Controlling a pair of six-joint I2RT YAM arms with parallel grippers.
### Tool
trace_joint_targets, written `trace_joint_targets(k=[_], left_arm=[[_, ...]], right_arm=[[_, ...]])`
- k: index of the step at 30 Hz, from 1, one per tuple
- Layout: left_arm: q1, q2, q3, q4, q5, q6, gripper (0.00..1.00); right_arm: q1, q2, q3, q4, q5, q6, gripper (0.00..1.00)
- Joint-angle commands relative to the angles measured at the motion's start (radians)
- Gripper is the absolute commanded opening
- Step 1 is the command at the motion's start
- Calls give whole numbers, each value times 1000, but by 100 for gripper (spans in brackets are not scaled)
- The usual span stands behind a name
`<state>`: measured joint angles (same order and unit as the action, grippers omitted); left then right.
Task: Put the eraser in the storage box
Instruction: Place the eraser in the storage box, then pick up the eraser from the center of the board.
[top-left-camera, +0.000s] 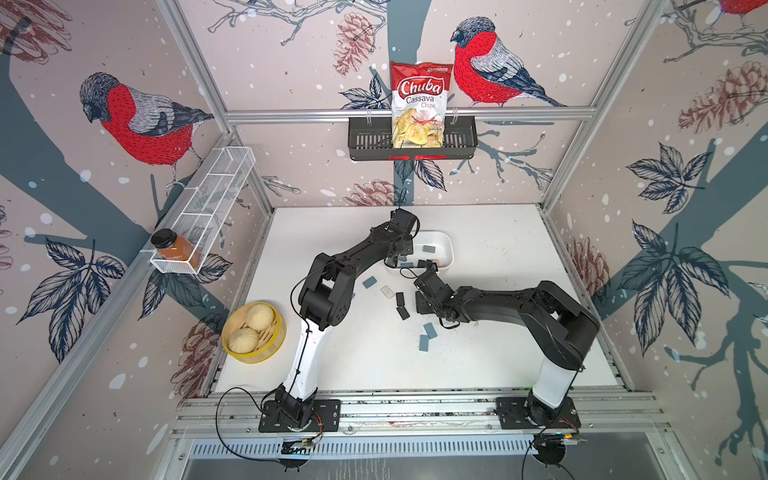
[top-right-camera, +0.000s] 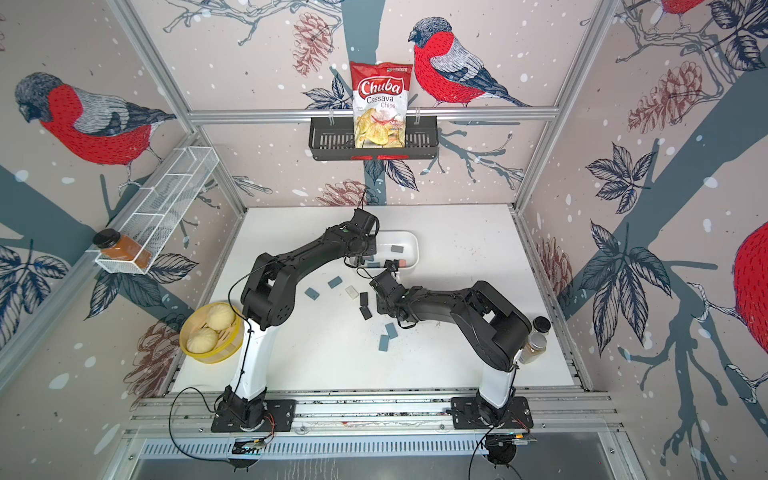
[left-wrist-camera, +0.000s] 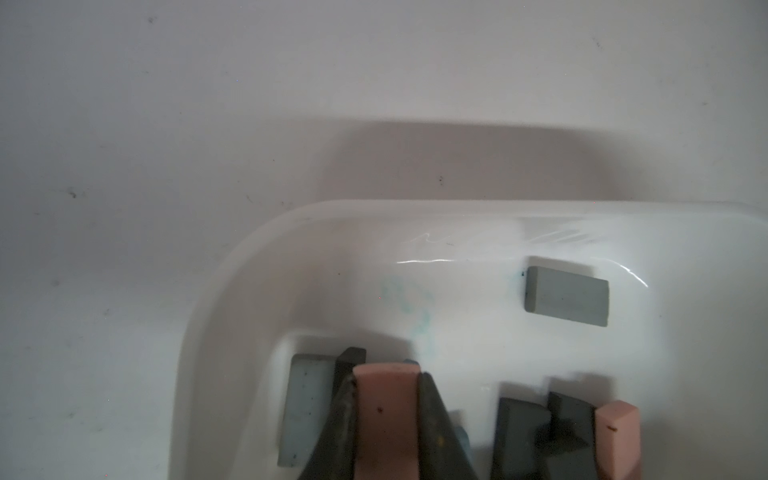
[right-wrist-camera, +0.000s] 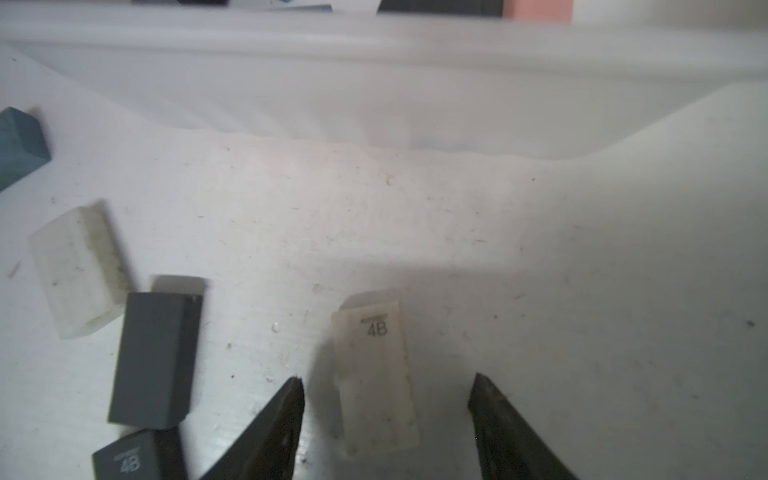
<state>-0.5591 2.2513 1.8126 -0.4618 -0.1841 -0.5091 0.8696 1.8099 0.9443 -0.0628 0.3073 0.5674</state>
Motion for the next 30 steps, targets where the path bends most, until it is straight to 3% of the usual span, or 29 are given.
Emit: trace_joint_targets(k=[1,5,10,19,30], left_arm=[[1,36,24,-33,-5,-2,19],[1,50,27,-31,3,-4,23],[2,51,32,-27,21,-2,43],[2,27,40,-50,18,4,96],[4,-74,60,-76,24,14,96]], right_arm=[[3,8,13,-11,3,-11,66],[2,5,7,-5,1,-12,64],[5,10,13,-8,-2,-13,61],[7,8,11,-10,-3,-13,56],[11,11,10,-18,-1,-8,47]])
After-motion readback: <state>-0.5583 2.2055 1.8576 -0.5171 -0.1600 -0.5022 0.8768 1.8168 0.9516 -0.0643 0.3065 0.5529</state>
